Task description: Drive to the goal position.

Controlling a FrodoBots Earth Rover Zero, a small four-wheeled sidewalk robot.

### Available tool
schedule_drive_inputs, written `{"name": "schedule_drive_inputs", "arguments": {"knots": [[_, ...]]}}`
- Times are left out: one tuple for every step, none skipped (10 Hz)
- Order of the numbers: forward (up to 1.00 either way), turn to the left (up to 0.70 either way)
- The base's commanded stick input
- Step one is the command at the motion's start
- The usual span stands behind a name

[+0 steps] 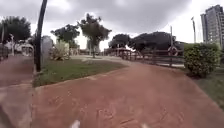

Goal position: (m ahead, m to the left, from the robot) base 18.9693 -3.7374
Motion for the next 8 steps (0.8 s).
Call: {"name": "schedule_drive_inputs", "arguments": {"knots": [[0.7,-0.35],[0.7,-0.35],[0.7,-0.35],[0.7,-0.35],[0.7,-0.35],[0.7,-0.35],[0.7,-0.35],[0.7,-0.35]]}}
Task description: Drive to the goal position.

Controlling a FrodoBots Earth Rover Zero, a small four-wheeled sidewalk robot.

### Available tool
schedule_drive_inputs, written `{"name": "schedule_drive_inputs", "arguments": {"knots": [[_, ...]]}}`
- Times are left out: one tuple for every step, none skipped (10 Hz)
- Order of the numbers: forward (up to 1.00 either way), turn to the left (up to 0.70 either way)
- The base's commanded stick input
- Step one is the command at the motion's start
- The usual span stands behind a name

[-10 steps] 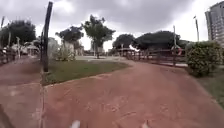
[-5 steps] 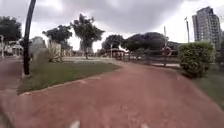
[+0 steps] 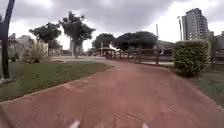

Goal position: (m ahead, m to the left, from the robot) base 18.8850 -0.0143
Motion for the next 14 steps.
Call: {"name": "schedule_drive_inputs", "arguments": {"knots": [[0.7,-0.35],[0.7,-0.35],[0.7,-0.35],[0.7,-0.32],[0.7,0.0],[0.7,0.0],[0.7,0.0],[0.7,0.0],[0.7,0.0],[0.7,0.0],[0.7,-0.01],[0.7,-0.11],[0.7,-0.29],[0.7,-0.35]]}}
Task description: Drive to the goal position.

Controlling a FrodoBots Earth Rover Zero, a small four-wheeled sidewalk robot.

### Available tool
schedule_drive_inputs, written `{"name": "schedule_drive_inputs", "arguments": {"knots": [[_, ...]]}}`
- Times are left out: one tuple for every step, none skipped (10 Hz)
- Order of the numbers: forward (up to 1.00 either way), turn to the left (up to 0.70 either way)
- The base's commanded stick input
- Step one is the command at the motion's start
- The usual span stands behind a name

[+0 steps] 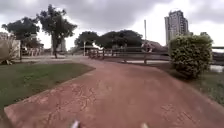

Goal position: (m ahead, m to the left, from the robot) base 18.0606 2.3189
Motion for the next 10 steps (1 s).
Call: {"name": "schedule_drive_inputs", "arguments": {"knots": [[0.7,-0.35],[0.7,-0.35],[0.7,-0.32],[0.7,-0.13],[0.7,0.0],[0.7,0.0],[0.7,0.0],[0.7,0.0],[0.7,0.0],[0.7,0.0]]}}
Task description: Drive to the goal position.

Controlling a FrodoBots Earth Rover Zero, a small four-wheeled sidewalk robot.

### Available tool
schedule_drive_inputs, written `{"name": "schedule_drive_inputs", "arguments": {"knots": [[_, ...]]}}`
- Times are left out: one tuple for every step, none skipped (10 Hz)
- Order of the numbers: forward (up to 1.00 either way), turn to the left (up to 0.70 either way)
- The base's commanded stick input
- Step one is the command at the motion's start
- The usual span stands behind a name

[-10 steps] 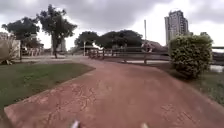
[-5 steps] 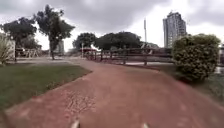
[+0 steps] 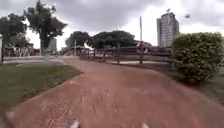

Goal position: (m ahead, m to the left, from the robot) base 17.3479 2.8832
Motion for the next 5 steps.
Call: {"name": "schedule_drive_inputs", "arguments": {"knots": [[0.7,0.0],[0.7,0.0],[0.7,0.0],[0.7,0.0],[0.7,0.0]]}}
